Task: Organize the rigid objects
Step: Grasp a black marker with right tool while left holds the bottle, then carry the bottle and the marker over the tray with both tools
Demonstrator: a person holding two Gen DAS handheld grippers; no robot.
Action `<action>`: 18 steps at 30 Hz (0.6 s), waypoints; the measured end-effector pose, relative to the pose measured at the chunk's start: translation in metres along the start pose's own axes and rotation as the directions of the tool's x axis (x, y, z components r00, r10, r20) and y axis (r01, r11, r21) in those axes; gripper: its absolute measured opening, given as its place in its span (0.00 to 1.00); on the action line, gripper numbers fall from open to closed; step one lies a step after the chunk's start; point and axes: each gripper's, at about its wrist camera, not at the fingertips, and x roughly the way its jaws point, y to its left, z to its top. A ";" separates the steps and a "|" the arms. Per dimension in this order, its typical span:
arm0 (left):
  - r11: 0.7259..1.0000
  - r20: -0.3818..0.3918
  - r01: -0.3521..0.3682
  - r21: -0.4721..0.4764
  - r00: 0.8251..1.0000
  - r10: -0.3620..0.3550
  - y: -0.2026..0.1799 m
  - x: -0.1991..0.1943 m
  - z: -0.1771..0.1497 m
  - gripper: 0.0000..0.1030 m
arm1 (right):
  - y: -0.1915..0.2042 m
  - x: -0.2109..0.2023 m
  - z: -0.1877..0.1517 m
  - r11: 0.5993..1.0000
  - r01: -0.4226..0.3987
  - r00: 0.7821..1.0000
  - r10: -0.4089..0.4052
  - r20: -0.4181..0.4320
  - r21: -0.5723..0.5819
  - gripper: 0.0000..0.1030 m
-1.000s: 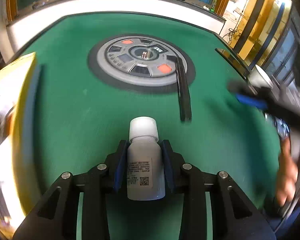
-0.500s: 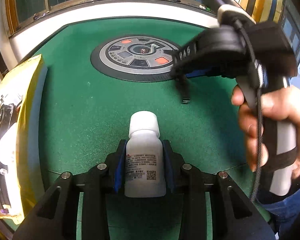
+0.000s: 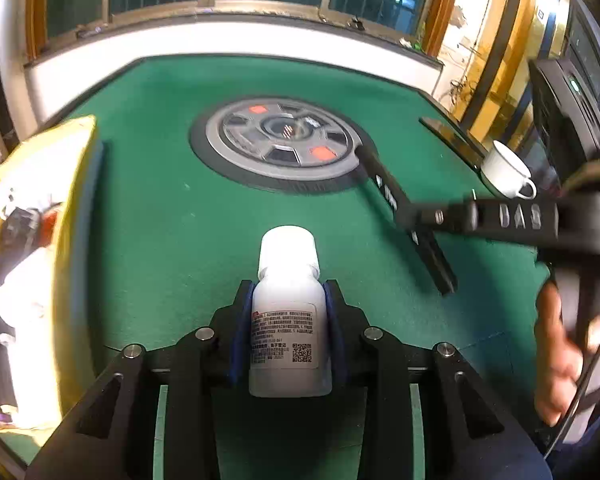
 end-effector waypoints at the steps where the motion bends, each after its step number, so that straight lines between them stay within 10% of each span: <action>1: 1.000 0.012 -0.010 0.002 1.000 0.010 0.000 -0.002 0.001 0.31 | 0.003 -0.001 -0.002 1.000 -0.005 1.000 0.005 0.001 -0.014 0.13; 18: 0.984 0.177 -0.175 -0.019 0.968 0.175 0.009 -0.030 0.000 0.31 | 0.060 0.005 -0.022 0.978 -0.046 0.996 0.060 0.062 -0.205 0.13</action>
